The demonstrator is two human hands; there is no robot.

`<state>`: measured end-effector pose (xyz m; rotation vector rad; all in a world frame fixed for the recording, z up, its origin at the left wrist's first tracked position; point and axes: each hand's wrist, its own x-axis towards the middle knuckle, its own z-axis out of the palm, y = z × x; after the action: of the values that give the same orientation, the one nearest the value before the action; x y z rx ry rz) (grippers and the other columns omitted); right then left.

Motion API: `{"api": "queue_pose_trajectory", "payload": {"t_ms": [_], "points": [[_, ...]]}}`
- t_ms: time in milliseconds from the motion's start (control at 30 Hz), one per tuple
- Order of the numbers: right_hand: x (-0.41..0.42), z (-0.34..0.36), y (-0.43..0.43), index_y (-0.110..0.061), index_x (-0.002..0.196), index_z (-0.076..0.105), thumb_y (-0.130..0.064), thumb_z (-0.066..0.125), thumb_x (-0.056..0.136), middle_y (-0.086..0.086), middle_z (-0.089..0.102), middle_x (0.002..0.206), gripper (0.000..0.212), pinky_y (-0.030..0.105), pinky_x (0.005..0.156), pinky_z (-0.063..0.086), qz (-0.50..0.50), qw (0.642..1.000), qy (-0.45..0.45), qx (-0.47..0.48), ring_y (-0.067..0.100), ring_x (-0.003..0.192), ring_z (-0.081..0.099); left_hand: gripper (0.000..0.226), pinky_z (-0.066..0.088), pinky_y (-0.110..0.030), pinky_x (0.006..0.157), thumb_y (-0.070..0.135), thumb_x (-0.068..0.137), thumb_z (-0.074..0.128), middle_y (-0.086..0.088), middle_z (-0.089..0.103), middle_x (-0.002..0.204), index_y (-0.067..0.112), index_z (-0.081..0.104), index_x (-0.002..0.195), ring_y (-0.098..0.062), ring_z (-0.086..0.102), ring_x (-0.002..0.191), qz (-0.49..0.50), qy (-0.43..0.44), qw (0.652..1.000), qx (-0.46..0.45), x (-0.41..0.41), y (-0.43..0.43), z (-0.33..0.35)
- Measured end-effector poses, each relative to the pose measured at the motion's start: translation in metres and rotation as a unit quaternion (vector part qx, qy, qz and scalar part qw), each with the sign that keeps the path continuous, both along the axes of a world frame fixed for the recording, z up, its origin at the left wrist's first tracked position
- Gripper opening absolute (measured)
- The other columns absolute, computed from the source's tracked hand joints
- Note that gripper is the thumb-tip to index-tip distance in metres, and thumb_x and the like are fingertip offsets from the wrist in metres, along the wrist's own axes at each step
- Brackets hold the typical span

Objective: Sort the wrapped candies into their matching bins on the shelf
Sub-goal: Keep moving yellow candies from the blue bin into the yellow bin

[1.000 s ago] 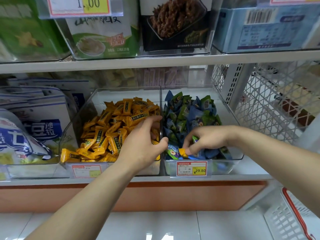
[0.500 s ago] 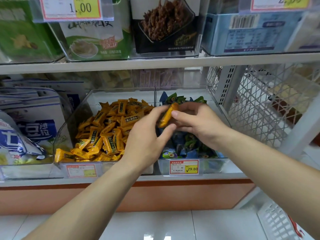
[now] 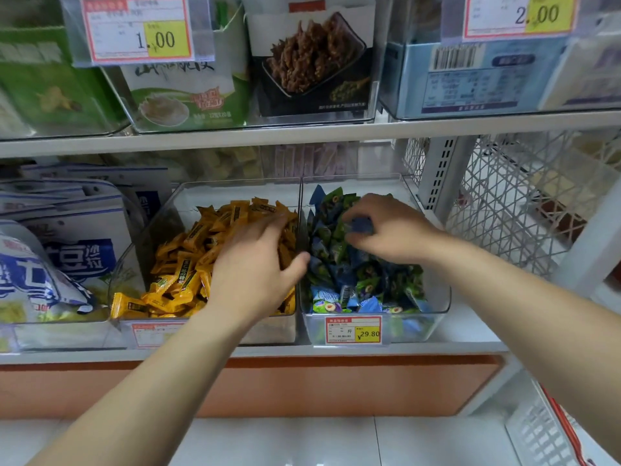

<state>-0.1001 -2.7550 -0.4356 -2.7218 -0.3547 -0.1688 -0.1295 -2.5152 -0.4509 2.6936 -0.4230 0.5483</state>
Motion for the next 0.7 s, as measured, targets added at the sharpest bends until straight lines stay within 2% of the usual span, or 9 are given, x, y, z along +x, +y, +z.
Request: {"api": "queue_pose_trajectory", "payload": {"t_ms": [67,133,200,267,333,400,500,600,700], "points": [[0.028,-0.002,0.011,-0.028,0.134,0.054,-0.053,0.061,0.087,-0.004,0.049,0.138,0.054,0.038,0.097,0.042,0.013,0.997,-0.023,-0.075,0.021,0.126,0.044,0.058,0.043,-0.036,0.100,0.055,0.091,0.055,0.003,0.055,0.141,0.027,0.049,0.141,-0.020,0.047,0.129,-0.008,0.025,1.000,-0.008,0.000,0.000,-0.010],[0.058,-0.003,0.019,-0.026,0.143,0.044,-0.057,0.060,0.086,0.002,0.043,0.147,0.068,0.040,0.102,0.039,0.011,0.994,-0.035,-0.106,0.026,0.133,0.040,0.051,0.046,-0.035,0.097,0.053,0.092,0.054,0.004,0.061,0.133,0.028,0.055,0.137,-0.019,0.051,0.123,-0.020,0.031,0.999,-0.035,-0.001,0.000,-0.015],[0.083,-0.006,0.023,-0.028,0.151,0.032,-0.063,0.059,0.085,0.004,0.037,0.154,0.079,0.037,0.103,0.037,0.008,0.996,0.042,-0.081,0.028,0.136,0.040,0.051,0.047,-0.035,0.094,0.052,0.090,0.051,0.003,0.065,0.126,0.028,0.058,0.134,-0.020,0.055,0.118,-0.022,0.033,0.997,-0.064,-0.003,-0.002,-0.017],[0.099,-0.015,0.023,-0.034,0.154,0.022,-0.068,0.056,0.082,0.005,0.039,0.154,0.087,0.039,0.101,0.038,0.011,0.984,0.130,-0.118,0.029,0.134,0.042,0.052,0.047,-0.035,0.093,0.050,0.087,0.049,0.003,0.067,0.123,0.027,0.061,0.132,-0.020,0.057,0.115,-0.021,0.030,0.996,-0.080,-0.004,-0.004,-0.018],[0.098,-0.026,0.024,-0.041,0.152,0.024,-0.073,0.052,0.080,0.003,0.044,0.150,0.083,0.046,0.104,0.035,0.005,0.971,0.158,-0.178,0.030,0.135,0.038,0.051,0.047,-0.037,0.093,0.047,0.087,0.050,0.002,0.067,0.122,0.025,0.062,0.132,-0.021,0.057,0.114,-0.021,0.031,0.996,-0.081,-0.004,-0.005,-0.019],[0.086,-0.027,0.027,-0.047,0.144,0.037,-0.074,0.047,0.082,0.001,0.052,0.140,0.068,0.048,0.103,0.034,0.019,0.968,0.160,-0.190,0.029,0.132,0.041,0.051,0.047,-0.039,0.094,0.045,0.087,0.049,0.002,0.067,0.122,0.024,0.063,0.131,-0.022,0.057,0.115,-0.016,0.029,0.996,-0.086,-0.004,-0.006,-0.019],[0.048,-0.023,0.033,-0.050,0.125,0.051,-0.068,0.031,0.082,-0.003,0.063,0.122,0.051,0.048,0.096,0.035,0.084,0.966,0.103,-0.221,0.027,0.121,0.050,0.054,0.047,-0.041,0.095,0.046,0.087,0.048,0.002,0.067,0.122,0.023,0.062,0.133,-0.021,0.057,0.116,-0.018,0.035,0.996,-0.085,-0.003,-0.006,-0.021],[0.006,-0.018,0.033,-0.049,0.131,0.047,-0.063,0.020,0.086,-0.012,0.059,0.132,0.054,0.050,0.102,0.033,0.111,0.966,0.073,-0.220,0.022,0.125,0.047,0.054,0.048,-0.041,0.093,0.047,0.086,0.048,0.002,0.068,0.121,0.024,0.062,0.133,-0.021,0.058,0.114,-0.017,0.036,0.996,-0.084,-0.001,-0.006,-0.021],[-0.009,-0.007,0.021,-0.052,0.139,0.038,-0.060,0.027,0.095,-0.020,0.053,0.140,0.046,0.050,0.109,0.027,0.118,0.967,0.125,-0.187,0.012,0.130,0.046,0.053,0.049,-0.040,0.091,0.047,0.086,0.049,0.003,0.068,0.120,0.024,0.063,0.132,-0.021,0.059,0.112,-0.018,0.033,0.996,-0.084,-0.001,-0.006,-0.021]]}}
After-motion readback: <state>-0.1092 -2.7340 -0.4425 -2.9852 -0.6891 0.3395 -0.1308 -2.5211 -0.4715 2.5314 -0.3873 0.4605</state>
